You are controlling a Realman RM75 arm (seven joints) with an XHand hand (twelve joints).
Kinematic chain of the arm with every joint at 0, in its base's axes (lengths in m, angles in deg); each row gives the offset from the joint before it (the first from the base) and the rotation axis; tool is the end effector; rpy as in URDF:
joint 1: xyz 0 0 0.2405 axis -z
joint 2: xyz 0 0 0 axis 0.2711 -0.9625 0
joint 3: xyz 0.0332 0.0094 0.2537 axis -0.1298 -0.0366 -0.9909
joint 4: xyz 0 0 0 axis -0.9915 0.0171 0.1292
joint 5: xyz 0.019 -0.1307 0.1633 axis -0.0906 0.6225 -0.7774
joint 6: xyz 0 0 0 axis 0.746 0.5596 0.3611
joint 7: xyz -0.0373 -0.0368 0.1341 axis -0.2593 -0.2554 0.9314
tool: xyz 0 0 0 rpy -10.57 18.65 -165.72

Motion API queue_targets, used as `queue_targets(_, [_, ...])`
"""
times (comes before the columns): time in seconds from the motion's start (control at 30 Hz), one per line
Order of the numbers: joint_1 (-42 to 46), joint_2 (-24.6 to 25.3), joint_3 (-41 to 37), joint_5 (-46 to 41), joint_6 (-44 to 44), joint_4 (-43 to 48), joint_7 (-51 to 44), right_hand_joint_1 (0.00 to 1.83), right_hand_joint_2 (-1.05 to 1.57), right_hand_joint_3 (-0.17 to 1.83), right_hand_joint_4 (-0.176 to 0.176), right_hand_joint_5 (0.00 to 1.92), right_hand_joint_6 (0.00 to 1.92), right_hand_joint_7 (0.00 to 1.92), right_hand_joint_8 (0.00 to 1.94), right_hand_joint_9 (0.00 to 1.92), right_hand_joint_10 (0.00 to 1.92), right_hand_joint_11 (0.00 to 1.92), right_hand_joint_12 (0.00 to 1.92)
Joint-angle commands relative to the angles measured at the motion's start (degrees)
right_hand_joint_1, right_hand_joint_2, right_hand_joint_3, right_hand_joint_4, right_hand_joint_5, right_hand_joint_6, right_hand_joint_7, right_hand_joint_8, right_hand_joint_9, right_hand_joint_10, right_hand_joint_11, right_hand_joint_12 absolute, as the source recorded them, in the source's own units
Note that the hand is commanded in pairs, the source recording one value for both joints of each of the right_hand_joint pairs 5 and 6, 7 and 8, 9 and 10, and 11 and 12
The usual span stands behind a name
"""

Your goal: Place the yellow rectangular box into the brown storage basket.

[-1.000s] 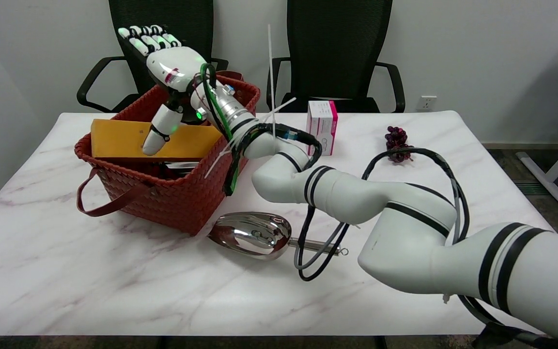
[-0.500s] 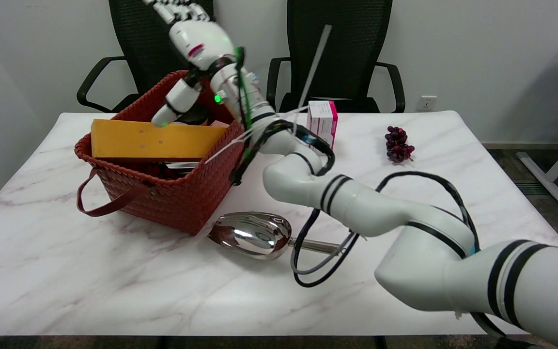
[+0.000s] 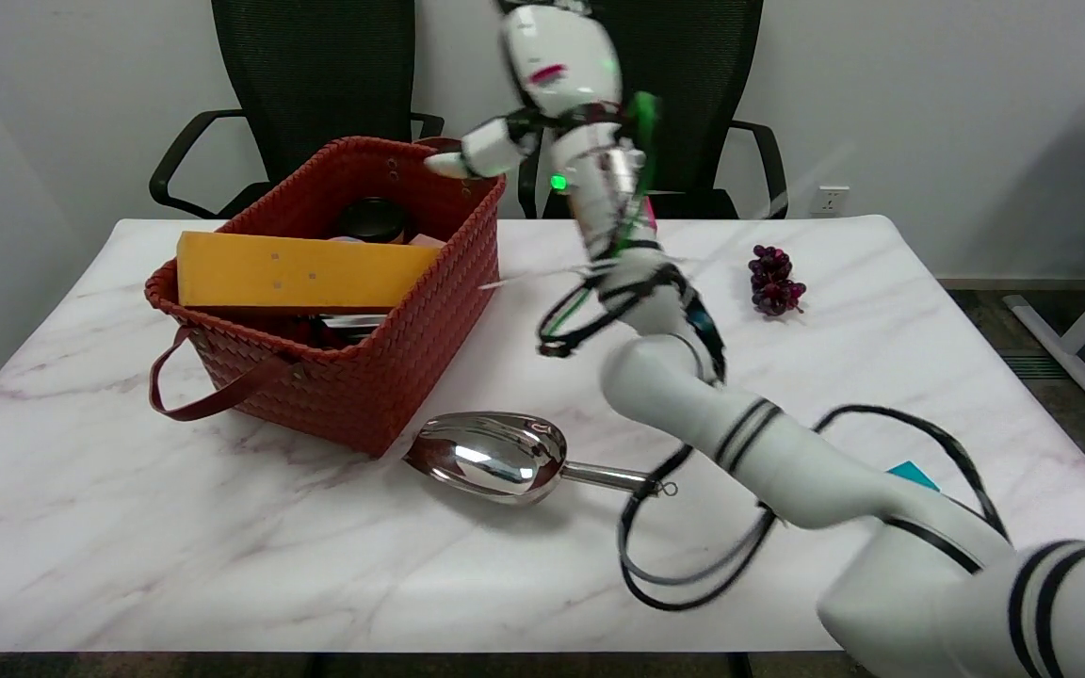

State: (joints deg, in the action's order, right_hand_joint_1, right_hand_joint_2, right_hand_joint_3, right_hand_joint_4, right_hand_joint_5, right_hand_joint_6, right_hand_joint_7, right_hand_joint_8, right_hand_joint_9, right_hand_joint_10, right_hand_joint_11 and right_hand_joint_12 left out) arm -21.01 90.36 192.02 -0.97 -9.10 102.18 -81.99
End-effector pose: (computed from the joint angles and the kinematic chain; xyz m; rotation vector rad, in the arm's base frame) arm -0.1075 -0.4623 0.1978 1.6127 0.2478 0.7788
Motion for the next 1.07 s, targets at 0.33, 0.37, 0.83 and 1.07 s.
queue_targets(0.33, [32.64, -13.68, -3.82, -13.90, -18.06, 30.72, -18.08, 1.13, 0.26, 0.56, 0.000, 0.08, 0.08, 0.36, 0.36, 0.22, 0.22, 0.15, 0.15])
queue_targets(0.37, [33.75, -13.67, -3.81, -13.61, -18.59, 31.02, -18.08, 1.13, 0.26, 0.57, 0.000, 0.08, 0.08, 0.37, 0.37, 0.22, 0.22, 0.15, 0.15])
queue_targets(0.83, [37.86, -15.30, 1.93, -13.06, -29.60, 30.17, -18.04, 1.14, 0.34, 0.62, 0.000, 0.08, 0.08, 0.43, 0.43, 0.24, 0.24, 0.17, 0.17])
queue_targets(1.07, [37.54, -15.27, 2.33, -13.55, -28.76, 29.89, -17.60, 1.14, 0.36, 0.64, 0.000, 0.08, 0.08, 0.46, 0.46, 0.26, 0.26, 0.18, 0.18])
